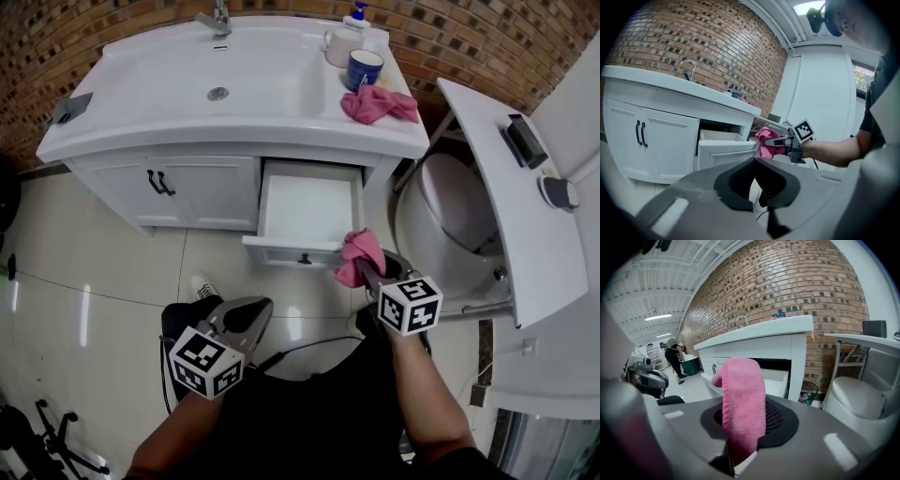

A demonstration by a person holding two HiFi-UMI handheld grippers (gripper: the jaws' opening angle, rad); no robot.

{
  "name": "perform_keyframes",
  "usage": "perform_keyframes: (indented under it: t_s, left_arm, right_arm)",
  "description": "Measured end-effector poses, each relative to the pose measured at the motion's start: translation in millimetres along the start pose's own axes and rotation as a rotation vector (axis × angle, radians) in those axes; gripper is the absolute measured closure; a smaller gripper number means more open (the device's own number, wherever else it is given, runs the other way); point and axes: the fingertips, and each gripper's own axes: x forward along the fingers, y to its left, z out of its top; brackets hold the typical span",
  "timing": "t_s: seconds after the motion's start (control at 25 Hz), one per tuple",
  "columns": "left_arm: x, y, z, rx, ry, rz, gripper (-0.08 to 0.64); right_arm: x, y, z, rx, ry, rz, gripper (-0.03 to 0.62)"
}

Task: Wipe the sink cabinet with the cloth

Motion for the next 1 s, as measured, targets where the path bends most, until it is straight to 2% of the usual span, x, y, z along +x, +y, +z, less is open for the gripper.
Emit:
perform_keyframes:
  t_s: [0.28,0.56,0.76,0.88,1.0]
  left_arm:
    - [2,-1,4,0.005,-0.004,-0.003,0.555]
    - [5,-5,4,0.009,-0.002,-0.003,0.555]
    - [12,-6,9,0.025,0.003,-0.014,0.555]
    - [19,-6,19,0.036,-0.009,-0.021,0.555]
    - [24,-4,29,0.048,-0.018,-0.026,0.555]
  right_arm:
    - [-23,-36,-9,0.034,0.0,-0.067,0.497]
    - [-31,-49,-14,0.046,0.01,-0.082,0.497]
    - [-39,-21,24,0.073,-0.088,0.049,0.497]
    - [-37,2,54,0.02,-0.123,0.129,0.497]
    - [-24,21,77,-0.054,-0.113,0.198,0.497]
